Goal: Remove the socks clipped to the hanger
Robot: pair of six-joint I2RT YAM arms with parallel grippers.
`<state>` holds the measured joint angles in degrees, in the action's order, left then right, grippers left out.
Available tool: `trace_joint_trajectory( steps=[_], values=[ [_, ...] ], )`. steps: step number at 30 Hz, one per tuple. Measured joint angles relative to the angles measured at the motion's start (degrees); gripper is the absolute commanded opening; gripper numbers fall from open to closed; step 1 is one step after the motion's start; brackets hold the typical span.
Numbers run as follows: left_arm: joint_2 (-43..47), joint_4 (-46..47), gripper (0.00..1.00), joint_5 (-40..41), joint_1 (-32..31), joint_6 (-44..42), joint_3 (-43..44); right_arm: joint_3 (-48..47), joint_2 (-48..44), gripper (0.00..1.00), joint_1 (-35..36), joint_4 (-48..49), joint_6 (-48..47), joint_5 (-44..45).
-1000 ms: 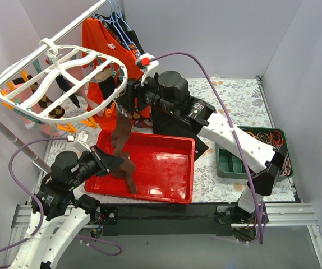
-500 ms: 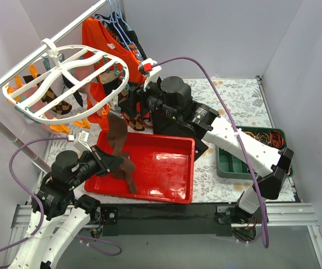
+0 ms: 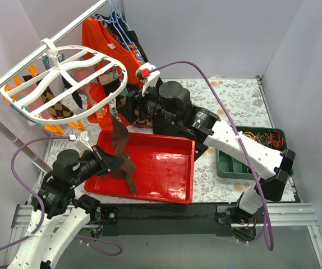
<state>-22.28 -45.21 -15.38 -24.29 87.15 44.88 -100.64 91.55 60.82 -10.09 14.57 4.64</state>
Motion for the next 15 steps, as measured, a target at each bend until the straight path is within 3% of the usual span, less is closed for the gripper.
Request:
trace_joint_trajectory(
  steps=[15],
  values=[
    [-0.4, 0.2, 0.00, -0.2, 0.0, -0.4, -0.1, 0.1, -4.5, 0.77, 4.1, -1.0, -1.5, 5.2]
  ],
)
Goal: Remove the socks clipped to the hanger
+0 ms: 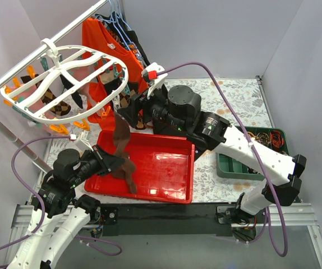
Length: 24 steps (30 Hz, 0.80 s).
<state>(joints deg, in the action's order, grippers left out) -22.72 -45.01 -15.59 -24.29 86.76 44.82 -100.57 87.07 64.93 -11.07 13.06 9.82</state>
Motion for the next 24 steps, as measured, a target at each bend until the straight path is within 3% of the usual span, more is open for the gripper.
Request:
trace_joint_trajectory(
  steps=[16, 24],
  values=[
    [-0.2, 0.0, 0.00, -0.3, 0.0, 0.0, 0.0, -4.7, 7.3, 0.72, 0.2, -1.3, -1.3, 2.6],
    [-0.2, 0.0, 0.00, -0.3, 0.0, 0.1, 0.0, -7.8, 9.7, 0.64, 0.5, -0.4, -1.2, 6.0]
  ],
)
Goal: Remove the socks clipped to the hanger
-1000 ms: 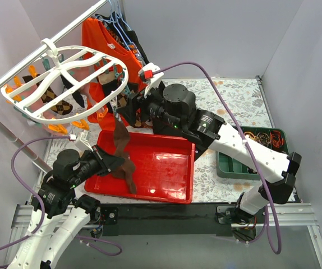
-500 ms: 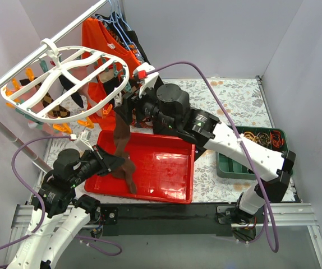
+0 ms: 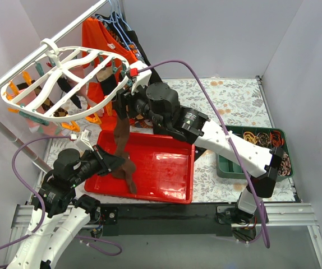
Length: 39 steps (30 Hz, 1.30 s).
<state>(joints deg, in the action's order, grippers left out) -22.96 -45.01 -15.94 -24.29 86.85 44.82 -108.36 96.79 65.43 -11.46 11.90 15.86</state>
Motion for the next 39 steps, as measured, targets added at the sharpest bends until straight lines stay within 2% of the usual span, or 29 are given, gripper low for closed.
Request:
trace_joint_trajectory(
  steps=[10, 16, 19, 21, 22, 23, 39],
  values=[
    [0.2, -0.4, 0.00, 0.0, 0.0, 0.1, 0.0, -0.1, 0.9, 0.59, 0.7, 2.8, 0.3, 5.2],
    [1.2, -0.9, 0.00, 0.0, 0.0, 0.5, -0.4, -0.6, 1.2, 0.46, 0.7, 4.0, 0.1, 6.2],
    [1.3, -1.0, 0.00, 0.0, 0.0, 0.6, -0.5, -0.6, 1.2, 0.36, 0.7, 4.5, 0.2, 6.3],
    [1.3, -1.0, 0.00, 0.0, 0.0, 0.6, -0.5, -0.7, 1.2, 0.19, 0.7, 4.7, 0.3, 6.4],
    [1.3, -1.2, 0.00, 0.0, 0.0, 0.6, -0.5, -0.7, 1.3, 0.06, 0.7, 4.8, 0.4, 6.5],
    [1.4, -1.3, 0.00, 0.0, 0.0, 0.6, -0.5, -0.7, 1.4, 0.02, 0.7, 5.0, 0.4, 6.5],
    [1.1, -7.6, 0.00, 1.6, 0.0, 3.6, -6.1, -0.8, 1.5, 0.01, 0.7, 4.9, 1.2, 5.6]
  ],
)
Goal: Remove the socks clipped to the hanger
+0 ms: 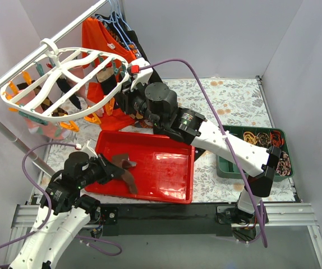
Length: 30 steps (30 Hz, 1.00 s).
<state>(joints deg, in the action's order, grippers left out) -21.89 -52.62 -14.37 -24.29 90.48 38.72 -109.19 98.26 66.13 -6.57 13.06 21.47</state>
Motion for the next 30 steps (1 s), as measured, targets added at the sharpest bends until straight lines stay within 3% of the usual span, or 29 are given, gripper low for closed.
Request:
trace_joint_trajectory(
  steps=[5, 7, 9, 15, 20, 24, 30],
  values=[
    [-0.4, -0.1, 0.01, 0.4, 0.0, 0.4, -2.0, -0.1, 0.0, 0.01, 0.0, -0.2, 0.0, -0.7],
    [-1.6, 0.2, 0.36, 0.4, 0.0, 0.4, -2.5, -0.1, 0.0, 0.01, 0.0, -0.5, 0.0, -0.9],
    [-3.9, 0.5, 0.79, 0.6, 0.0, -0.2, -2.5, 0.0, 0.0, 0.01, 0.0, -0.5, 0.0, -1.1],
    [-9.9, -1.2, 0.81, 3.0, 0.0, -1.8, -1.6, 1.5, -0.7, 0.01, 0.0, -0.6, 0.0, -2.9],
    [-5.9, -0.6, 0.75, 3.3, 0.0, -2.4, 0.2, 2.2, -1.2, 0.01, 0.0, -1.4, 0.0, -5.9],
    [-1.0, 4.7, 0.74, 0.9, 0.0, -2.3, 0.2, 2.3, -1.7, 0.01, 0.0, -2.9, 0.2, -9.7],
    [1.5, 16.2, 0.82, -2.7, 0.0, -1.1, 0.2, 2.3, -2.2, 0.01, 0.0, -4.1, 1.6, -17.6]
  ],
)
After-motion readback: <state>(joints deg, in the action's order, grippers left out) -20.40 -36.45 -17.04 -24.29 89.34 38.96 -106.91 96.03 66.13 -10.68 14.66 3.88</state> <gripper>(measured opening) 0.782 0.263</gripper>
